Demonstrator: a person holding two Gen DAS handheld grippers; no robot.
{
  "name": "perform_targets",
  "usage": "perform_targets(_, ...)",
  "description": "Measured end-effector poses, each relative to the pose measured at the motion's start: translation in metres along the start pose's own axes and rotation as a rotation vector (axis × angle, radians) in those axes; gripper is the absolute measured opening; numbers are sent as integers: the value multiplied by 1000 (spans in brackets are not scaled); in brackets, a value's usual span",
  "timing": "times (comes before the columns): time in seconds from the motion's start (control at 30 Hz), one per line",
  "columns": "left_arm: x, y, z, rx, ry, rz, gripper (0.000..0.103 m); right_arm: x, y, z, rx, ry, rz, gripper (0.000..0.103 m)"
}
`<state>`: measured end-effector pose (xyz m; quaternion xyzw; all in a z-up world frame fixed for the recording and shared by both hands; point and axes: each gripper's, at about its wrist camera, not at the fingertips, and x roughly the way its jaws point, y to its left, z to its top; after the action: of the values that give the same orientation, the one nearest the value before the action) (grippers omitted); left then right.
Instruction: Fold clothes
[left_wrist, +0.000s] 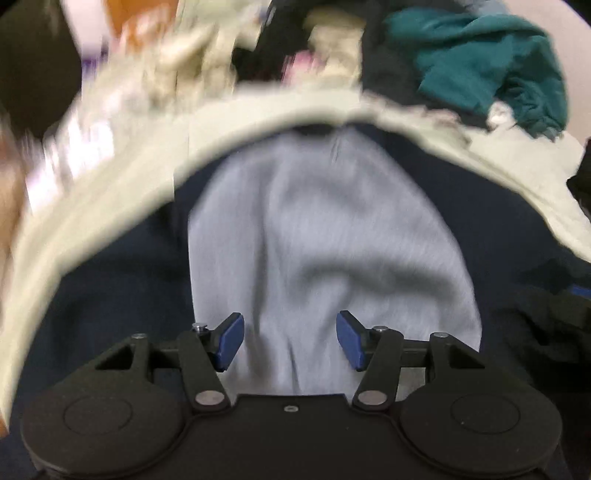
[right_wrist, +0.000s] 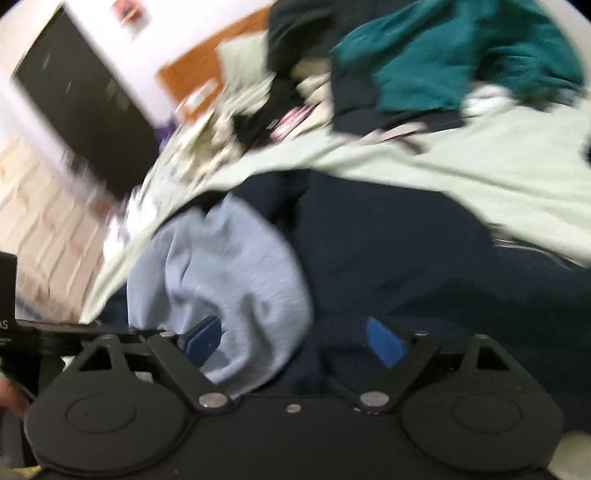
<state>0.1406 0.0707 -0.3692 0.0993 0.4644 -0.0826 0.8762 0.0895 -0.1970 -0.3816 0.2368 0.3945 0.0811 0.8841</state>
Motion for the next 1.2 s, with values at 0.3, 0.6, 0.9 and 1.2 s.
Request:
perform_targets(0.3,6,-99,13,157,-34,-452,73,-87,-156,-50,626,-213,-89,102)
perform_targets(0.6,45,-215,12,311,87,-519,77,-149,-274,-98,917,-433,-242,101)
perform_targets(0.9,81,-247,7,338,211,-423,79,-128,-316,-89,871,-489,-133,99)
perform_targets(1.2,90,-251,6,305,205,-397,80,-106,-319,-53,784,-417,-176,91)
